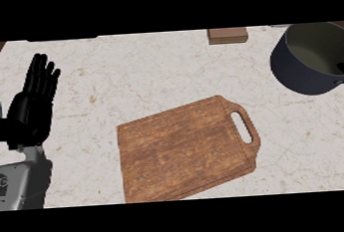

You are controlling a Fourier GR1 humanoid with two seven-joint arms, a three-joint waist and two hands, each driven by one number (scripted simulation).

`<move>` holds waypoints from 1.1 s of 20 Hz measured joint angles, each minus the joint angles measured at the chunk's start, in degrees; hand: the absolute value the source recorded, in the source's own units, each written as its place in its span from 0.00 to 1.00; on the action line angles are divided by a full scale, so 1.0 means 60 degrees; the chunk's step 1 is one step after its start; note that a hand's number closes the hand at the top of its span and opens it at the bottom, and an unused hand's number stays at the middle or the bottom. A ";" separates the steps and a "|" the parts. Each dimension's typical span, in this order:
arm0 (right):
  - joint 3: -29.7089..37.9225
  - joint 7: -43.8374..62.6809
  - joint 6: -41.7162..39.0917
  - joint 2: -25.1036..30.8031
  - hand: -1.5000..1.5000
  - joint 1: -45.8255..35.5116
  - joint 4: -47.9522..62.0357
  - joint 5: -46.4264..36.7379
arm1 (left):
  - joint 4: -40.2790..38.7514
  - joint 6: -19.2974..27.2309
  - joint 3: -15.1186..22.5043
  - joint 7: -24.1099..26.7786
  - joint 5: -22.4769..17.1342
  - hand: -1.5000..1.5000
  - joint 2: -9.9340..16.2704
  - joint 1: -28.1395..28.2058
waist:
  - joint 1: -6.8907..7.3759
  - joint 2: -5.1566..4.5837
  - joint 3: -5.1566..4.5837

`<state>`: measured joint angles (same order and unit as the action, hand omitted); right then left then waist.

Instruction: Pick the croissant from the cutting board and place it in the pot

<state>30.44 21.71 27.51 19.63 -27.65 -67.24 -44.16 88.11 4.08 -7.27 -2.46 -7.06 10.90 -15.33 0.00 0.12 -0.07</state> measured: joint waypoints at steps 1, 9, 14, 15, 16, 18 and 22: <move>0.0161 -0.0023 0.0143 -0.0057 0.00 0.0048 -0.0196 0.0235 | 0.0072 0.0021 -0.0029 -0.0094 -0.0011 0.50 0.0033 -0.0015 | -0.0015 0.0005 0.0005; 0.1176 -0.1206 0.0570 -0.0272 0.00 0.1394 -0.1806 0.2345 | 0.0025 0.0121 -0.0018 -0.0076 0.0093 0.50 -0.0062 -0.0039 | -0.0087 0.0003 0.0012; 0.1917 -0.2070 0.0341 -0.0171 0.00 0.2445 -0.2578 0.3824 | 0.0061 0.0092 -0.0025 0.0034 0.0105 0.50 -0.0120 0.0083 | -0.0081 -0.0001 0.0012; 0.2030 -0.2292 0.0294 -0.0227 0.00 0.2699 -0.2729 0.4080 | -0.0107 0.0100 -0.0049 0.0066 0.0115 0.50 -0.0123 -0.0039 | -0.0089 -0.0002 0.0011; 0.2189 -0.2500 0.0220 -0.0266 0.00 0.3010 -0.2897 0.4326 | 0.0035 0.0106 -0.0044 -0.0028 0.0109 0.50 -0.0109 -0.0017 | -0.0088 -0.0001 0.0011; 0.2469 -0.2707 0.0076 -0.0345 0.00 0.3566 -0.3340 0.4750 | 0.0110 0.0102 -0.0049 -0.0158 0.0100 0.50 -0.0085 -0.0032 | -0.0092 0.0001 0.0013; 0.2991 -0.2979 -0.0323 -0.0363 0.00 0.4469 -0.3921 0.5552 | 0.0268 0.0166 0.0074 -0.0223 0.0213 0.50 -0.0202 0.0096 | -0.0083 0.0000 0.0009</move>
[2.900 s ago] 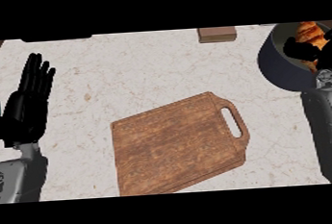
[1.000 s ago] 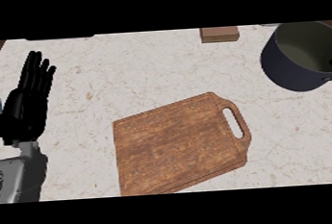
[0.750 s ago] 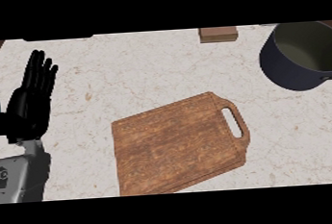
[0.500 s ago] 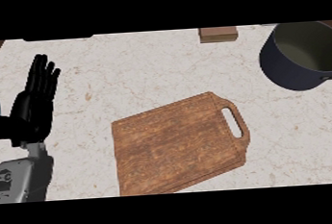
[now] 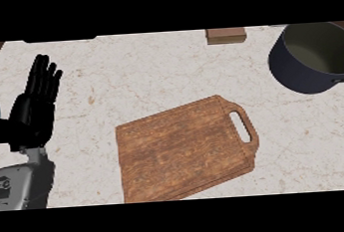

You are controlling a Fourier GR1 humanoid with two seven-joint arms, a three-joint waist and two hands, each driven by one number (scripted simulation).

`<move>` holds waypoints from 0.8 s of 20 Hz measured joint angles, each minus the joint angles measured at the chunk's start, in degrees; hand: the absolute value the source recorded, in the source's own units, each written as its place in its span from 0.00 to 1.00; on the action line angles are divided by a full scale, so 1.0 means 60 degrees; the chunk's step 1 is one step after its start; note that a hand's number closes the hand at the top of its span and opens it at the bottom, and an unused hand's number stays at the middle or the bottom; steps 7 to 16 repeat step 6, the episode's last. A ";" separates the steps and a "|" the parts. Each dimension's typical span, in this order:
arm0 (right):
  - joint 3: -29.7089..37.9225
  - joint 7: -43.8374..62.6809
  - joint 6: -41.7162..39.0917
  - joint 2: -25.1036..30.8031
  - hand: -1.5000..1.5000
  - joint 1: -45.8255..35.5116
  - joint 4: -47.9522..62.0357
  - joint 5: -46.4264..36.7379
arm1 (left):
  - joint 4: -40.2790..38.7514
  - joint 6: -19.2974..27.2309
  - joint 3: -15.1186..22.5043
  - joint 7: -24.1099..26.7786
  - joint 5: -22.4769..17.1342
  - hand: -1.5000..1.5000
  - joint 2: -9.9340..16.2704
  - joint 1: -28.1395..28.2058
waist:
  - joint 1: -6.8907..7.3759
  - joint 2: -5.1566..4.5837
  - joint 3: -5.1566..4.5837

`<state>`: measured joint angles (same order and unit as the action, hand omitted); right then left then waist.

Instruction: Pick the croissant from the cutting board and place it in the pot

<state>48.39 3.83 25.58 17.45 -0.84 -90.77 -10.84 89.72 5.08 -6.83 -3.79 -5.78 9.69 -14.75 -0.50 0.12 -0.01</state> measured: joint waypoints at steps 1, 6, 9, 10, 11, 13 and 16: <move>0.0189 -0.0110 -0.0198 0.0013 0.00 0.0259 -0.0110 0.0282 | 0.0019 0.0004 0.0019 -0.0030 0.0010 0.50 -0.0012 -0.0025 | -0.0006 -0.0001 0.0003; 0.1012 -0.0538 -0.1003 0.0157 0.00 0.1230 -0.0314 0.1349 | 0.0023 0.0092 0.0057 -0.0013 0.0139 0.50 -0.0085 -0.0031 | -0.0008 -0.0005 0.0003; 0.1012 -0.0538 -0.1003 0.0157 0.00 0.1230 -0.0314 0.1349 | 0.0023 0.0092 0.0057 -0.0013 0.0139 0.50 -0.0085 -0.0031 | -0.0008 -0.0005 0.0003; 0.1012 -0.0538 -0.1003 0.0157 0.00 0.1230 -0.0314 0.1349 | 0.0023 0.0092 0.0057 -0.0013 0.0139 0.50 -0.0085 -0.0031 | -0.0008 -0.0005 0.0003; 0.1012 -0.0538 -0.1003 0.0157 0.00 0.1230 -0.0314 0.1349 | 0.0023 0.0092 0.0057 -0.0013 0.0139 0.50 -0.0085 -0.0031 | -0.0008 -0.0005 0.0003; 0.1012 -0.0538 -0.1003 0.0157 0.00 0.1230 -0.0314 0.1349 | 0.0023 0.0092 0.0057 -0.0013 0.0139 0.50 -0.0085 -0.0031 | -0.0008 -0.0005 0.0003; 0.1012 -0.0538 -0.1003 0.0157 0.00 0.1230 -0.0314 0.1349 | 0.0023 0.0092 0.0057 -0.0013 0.0139 0.50 -0.0085 -0.0031 | -0.0008 -0.0005 0.0003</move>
